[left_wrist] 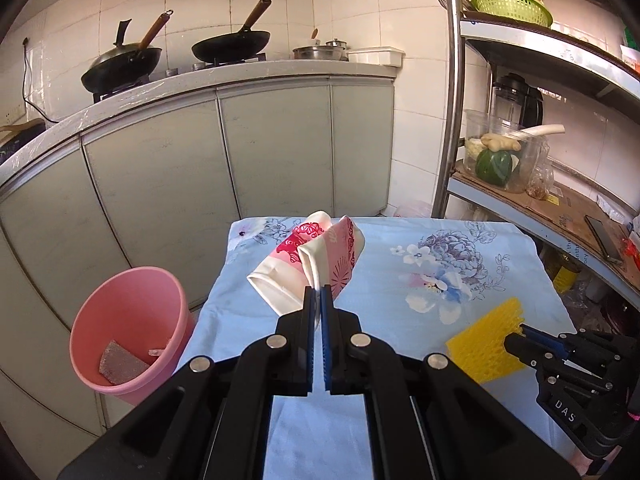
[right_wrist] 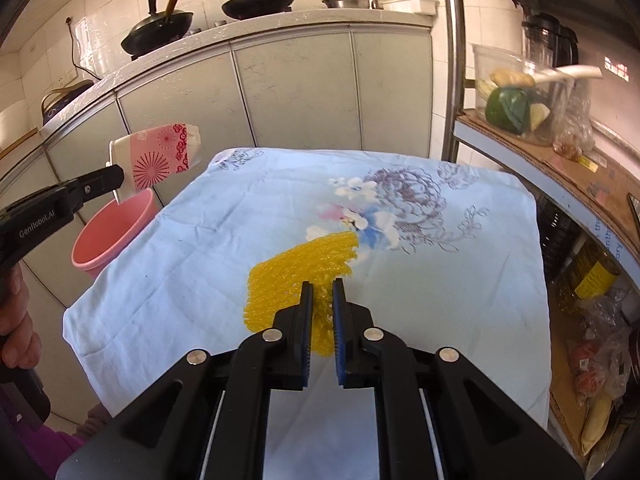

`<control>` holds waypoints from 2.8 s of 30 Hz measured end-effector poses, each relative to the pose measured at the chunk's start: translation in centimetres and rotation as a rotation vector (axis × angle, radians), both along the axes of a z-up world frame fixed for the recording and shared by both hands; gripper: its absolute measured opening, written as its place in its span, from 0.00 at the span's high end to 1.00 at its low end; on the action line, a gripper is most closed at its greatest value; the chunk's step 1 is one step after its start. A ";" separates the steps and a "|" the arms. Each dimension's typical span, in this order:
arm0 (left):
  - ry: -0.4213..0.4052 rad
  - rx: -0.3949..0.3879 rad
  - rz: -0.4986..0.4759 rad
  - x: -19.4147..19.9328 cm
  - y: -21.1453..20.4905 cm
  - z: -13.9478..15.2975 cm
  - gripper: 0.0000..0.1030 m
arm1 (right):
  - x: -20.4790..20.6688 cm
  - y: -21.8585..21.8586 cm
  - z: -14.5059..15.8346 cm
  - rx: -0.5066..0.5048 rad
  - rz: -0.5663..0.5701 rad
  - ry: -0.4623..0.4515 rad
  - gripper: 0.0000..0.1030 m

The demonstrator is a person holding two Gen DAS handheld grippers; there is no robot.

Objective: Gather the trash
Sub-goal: 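Carry the paper cup and yellow foam net in both tools over the pink bin, then open both tools to drop the paper cup and foam net into the bin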

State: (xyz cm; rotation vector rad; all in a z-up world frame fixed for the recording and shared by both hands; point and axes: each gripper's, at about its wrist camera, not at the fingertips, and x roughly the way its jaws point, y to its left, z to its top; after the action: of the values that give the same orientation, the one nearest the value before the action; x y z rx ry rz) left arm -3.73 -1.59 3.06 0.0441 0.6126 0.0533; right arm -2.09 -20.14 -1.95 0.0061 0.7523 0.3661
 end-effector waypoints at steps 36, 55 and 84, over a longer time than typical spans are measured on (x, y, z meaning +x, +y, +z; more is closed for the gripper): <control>-0.014 -0.087 0.331 -2.1 15.4 -1.0 0.98 | 4.6 19.7 4.7 -0.057 0.324 -0.127 0.91; 0.075 -0.167 0.484 -1.4 25.8 -5.9 0.98 | 7.4 29.6 2.2 -0.137 0.446 -0.113 0.91; 0.179 -0.225 0.522 1.5 29.2 -10.7 0.97 | 8.3 36.3 -3.3 -0.250 0.540 -0.012 0.91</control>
State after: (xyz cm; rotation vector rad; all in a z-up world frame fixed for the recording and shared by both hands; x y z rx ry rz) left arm -2.22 27.63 -7.66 -0.3335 0.7935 0.4898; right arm 6.23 16.17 -5.27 -0.4412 0.7779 0.7815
